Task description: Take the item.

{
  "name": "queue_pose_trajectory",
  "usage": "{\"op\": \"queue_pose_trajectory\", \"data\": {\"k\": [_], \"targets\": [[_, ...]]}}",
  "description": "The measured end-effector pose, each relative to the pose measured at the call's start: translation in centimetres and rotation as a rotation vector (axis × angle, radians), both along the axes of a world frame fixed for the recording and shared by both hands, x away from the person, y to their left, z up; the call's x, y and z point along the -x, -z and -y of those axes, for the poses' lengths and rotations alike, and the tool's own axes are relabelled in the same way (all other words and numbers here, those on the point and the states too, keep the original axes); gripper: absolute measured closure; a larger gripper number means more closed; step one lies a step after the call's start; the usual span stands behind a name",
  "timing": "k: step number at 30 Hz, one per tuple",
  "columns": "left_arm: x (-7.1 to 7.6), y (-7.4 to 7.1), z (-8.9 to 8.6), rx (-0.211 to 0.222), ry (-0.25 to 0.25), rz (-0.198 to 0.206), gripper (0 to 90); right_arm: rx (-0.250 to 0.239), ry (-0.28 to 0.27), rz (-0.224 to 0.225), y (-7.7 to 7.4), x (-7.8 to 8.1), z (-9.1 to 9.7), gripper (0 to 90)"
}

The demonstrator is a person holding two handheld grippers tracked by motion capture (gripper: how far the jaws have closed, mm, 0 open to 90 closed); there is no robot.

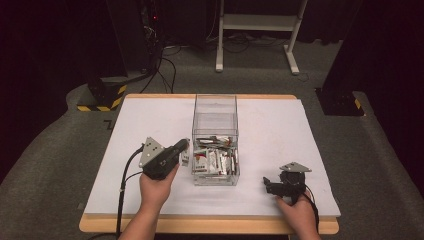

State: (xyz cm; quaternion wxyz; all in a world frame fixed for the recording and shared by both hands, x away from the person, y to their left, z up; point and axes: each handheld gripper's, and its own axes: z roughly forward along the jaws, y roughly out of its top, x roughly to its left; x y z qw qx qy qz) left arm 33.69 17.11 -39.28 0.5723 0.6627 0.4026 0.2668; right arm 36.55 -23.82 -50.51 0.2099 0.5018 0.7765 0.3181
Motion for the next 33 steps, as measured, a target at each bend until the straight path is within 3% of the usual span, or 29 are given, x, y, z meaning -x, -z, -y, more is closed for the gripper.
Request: {"op": "queue_pose_trajectory", "data": {"k": [20, 33], "targets": [[0.7, 0.9, -3.6, -0.013, -0.059, -0.006, 89.2, 0.003, -0.002, 0.002, 0.0, 0.0, 0.0, 9.4], [0.2, 2.8, -6.2, -0.044, -0.108, -0.057, 89.2, 0.002, -0.001, 0.002, 0.0, 0.0, 0.0, 9.4]]}}
